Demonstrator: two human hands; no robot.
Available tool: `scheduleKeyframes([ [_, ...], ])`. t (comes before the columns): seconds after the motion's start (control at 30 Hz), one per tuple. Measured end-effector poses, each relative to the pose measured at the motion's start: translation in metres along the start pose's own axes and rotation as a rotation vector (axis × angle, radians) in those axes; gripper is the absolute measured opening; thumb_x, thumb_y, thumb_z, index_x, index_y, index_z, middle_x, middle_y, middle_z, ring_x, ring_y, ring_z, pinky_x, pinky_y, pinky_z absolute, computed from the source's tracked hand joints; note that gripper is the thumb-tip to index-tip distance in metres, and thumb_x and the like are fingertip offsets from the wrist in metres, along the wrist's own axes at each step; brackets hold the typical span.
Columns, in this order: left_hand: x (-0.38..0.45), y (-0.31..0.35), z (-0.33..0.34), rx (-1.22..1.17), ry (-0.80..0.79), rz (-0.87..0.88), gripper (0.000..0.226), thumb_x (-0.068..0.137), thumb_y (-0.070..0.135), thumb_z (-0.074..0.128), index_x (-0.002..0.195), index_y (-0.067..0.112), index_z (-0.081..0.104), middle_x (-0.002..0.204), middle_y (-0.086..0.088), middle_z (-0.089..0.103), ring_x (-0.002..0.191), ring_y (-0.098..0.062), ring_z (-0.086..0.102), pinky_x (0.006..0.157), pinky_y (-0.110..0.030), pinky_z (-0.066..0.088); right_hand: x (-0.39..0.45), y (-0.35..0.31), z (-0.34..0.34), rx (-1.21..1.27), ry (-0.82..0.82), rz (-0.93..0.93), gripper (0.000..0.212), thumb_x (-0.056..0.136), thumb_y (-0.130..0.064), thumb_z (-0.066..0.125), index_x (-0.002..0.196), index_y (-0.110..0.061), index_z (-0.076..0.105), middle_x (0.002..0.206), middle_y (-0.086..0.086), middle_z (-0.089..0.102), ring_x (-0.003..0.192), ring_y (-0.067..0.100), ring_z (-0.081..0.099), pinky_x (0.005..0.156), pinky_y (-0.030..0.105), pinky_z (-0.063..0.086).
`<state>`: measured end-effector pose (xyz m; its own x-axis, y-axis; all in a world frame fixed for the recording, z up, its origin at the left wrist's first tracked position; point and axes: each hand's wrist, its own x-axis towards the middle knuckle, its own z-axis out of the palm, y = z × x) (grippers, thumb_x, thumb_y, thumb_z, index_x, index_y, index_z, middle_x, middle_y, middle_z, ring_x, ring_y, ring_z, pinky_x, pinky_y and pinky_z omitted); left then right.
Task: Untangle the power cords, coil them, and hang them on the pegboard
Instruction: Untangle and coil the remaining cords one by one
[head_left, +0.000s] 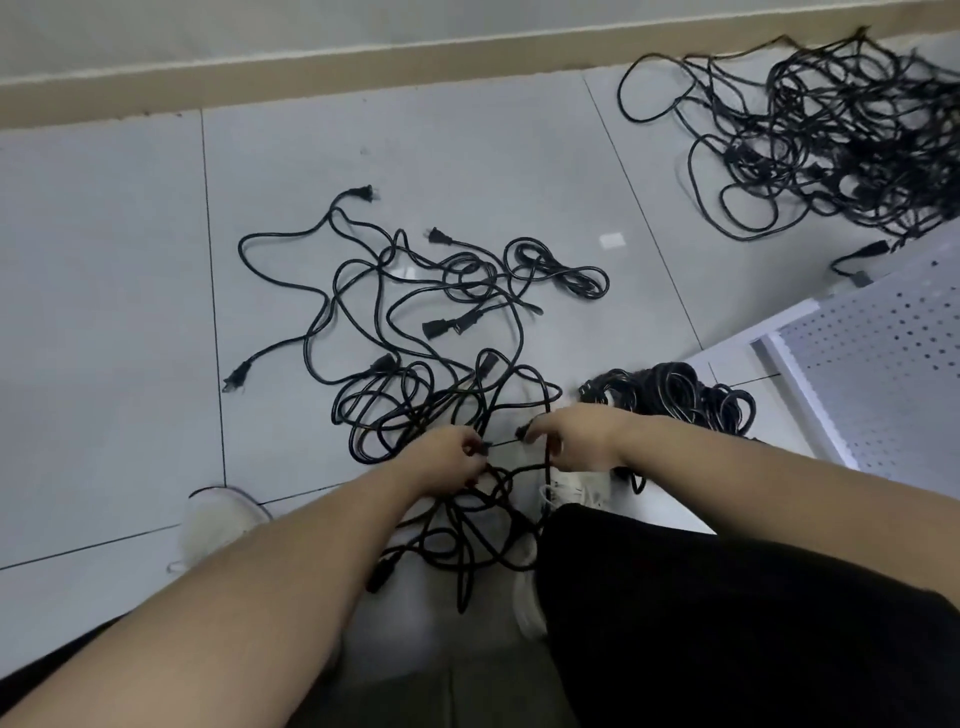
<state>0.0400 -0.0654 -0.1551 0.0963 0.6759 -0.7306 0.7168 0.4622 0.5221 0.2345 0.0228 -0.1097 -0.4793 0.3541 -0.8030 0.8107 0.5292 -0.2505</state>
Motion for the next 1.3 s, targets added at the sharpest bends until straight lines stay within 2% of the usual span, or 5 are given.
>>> scheduleKeyframes([
  [0.2,-0.016,0.007,-0.023,-0.275,0.19,-0.022,0.015,0.102,0.018,0.052,0.1,0.024,0.066,0.077,0.0,0.07,0.06,-0.014,0.06,0.058,-0.027,0.051,-0.007,-0.007,0.004,-0.445,-0.111,0.072,0.072,0.095,-0.029,0.061,0.158,-0.033,0.028,0.144,0.003,0.054,0.131,0.029,0.052,0.1,0.037,0.047],
  [0.33,-0.025,0.009,-0.033,-0.477,0.189,-0.02,0.013,0.103,0.014,0.051,0.1,0.016,0.064,0.07,0.0,0.065,0.061,-0.017,0.061,0.053,-0.029,0.051,-0.001,-0.016,0.014,-0.481,-0.114,0.044,0.038,0.098,-0.035,0.052,0.132,-0.021,0.063,0.136,0.007,0.059,0.124,0.031,0.055,0.096,0.038,0.049],
  [0.7,-0.077,0.042,-0.071,-0.288,0.26,0.066,0.037,0.093,0.01,0.051,0.117,0.036,0.061,0.096,0.005,0.063,0.078,-0.014,0.057,0.075,-0.031,0.048,-0.063,-0.038,-0.063,0.402,0.397,-0.184,0.02,0.1,-0.043,0.059,0.082,-0.034,0.06,0.072,-0.006,0.069,0.069,0.005,0.063,0.07,0.023,0.048],
  [0.93,-0.141,0.073,-0.089,-0.284,0.306,0.236,0.01,0.098,0.027,0.062,0.108,0.025,0.067,0.101,0.003,0.072,0.075,-0.005,0.06,0.069,-0.022,0.045,-0.143,-0.082,-0.123,0.951,0.672,-0.467,0.024,0.103,-0.014,0.056,0.079,-0.01,0.057,0.068,0.002,0.059,0.056,0.015,0.056,0.058,0.021,0.047],
  [1.3,-0.222,0.073,-0.094,-0.295,0.654,0.298,0.051,0.085,0.027,0.08,0.118,0.025,0.041,0.117,-0.009,0.056,0.081,-0.019,0.051,0.066,-0.032,0.045,-0.238,-0.121,-0.149,1.428,0.73,-0.671,0.026,0.103,-0.02,0.047,0.078,-0.015,0.051,0.071,0.003,0.059,0.051,0.013,0.043,0.055,0.027,0.03],
])
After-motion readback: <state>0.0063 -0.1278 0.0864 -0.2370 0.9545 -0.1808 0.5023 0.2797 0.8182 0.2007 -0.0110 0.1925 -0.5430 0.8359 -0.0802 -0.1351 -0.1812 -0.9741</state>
